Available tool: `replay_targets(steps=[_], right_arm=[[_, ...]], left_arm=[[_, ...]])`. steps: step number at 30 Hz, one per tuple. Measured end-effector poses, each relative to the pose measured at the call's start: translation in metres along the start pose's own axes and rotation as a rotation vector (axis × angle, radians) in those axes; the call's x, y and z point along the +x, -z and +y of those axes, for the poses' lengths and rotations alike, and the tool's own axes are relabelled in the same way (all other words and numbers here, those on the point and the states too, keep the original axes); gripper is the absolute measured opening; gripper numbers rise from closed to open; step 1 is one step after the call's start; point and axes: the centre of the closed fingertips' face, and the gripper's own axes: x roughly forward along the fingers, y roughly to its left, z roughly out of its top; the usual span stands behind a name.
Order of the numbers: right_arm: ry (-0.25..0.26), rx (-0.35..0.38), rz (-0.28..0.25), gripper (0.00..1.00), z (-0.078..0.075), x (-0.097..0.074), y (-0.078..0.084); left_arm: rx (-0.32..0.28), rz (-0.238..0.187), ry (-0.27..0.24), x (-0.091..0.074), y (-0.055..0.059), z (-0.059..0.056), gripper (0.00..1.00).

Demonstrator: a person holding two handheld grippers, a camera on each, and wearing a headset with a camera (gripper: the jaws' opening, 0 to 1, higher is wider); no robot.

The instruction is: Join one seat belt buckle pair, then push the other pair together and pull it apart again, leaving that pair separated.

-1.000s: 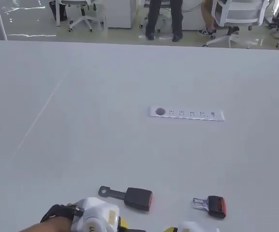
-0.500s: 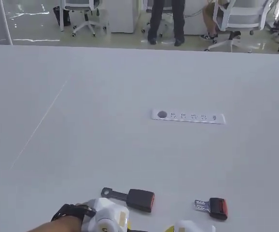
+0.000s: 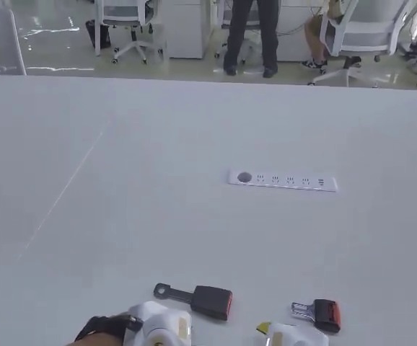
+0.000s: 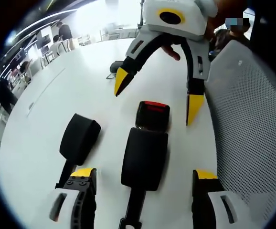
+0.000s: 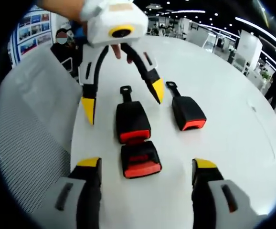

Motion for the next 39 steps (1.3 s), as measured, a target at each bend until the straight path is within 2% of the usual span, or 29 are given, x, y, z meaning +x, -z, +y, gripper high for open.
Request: replay_targets(steps=[4,12,17,23,24,26,31,34,39], right_arm=[[0.02,0.015,-0.01,0.8,-0.004,-0.01,0.002],[0.069,0.07,-0.046,0.8,-0.019,-0.035,0.016],[0.091,0.104,-0.057,0.81,-0.035,-0.051,0.026],[0.099,0.149,-0.069,0.81,-0.053,-0.067,0.034],[0.102,0.151,-0.09,0.81,-0.058,-0.07,0.03],[0.106,0.143,-0.096,0.81,-0.064,-0.074,0.029],[0.119,0.121,-0.078,0.8,-0.084,-0.079,0.036],[0.108,0.135,-0.08,0.8,-0.096,-0.084,0.04],[0.098,0.142,-0.05,0.78,-0.117,-0.089,0.053]], left_arm=[[-0.027,-0.033,-0.029,-0.007,-0.004,0.004,0.88],[-0.069,-0.101,-0.087,-0.019,-0.018,0.016,0.92],[-0.061,-0.1,-0.076,-0.026,-0.019,0.019,0.92],[-0.052,-0.106,-0.098,-0.037,-0.021,0.036,0.91],[-0.043,-0.104,-0.104,-0.039,-0.022,0.04,0.91],[-0.03,-0.1,-0.106,-0.04,-0.023,0.044,0.9],[-0.022,-0.102,-0.088,-0.038,-0.028,0.052,0.89],[-0.004,-0.1,-0.092,-0.037,-0.03,0.062,0.89],[0.013,-0.09,-0.103,-0.037,-0.033,0.084,0.87]])
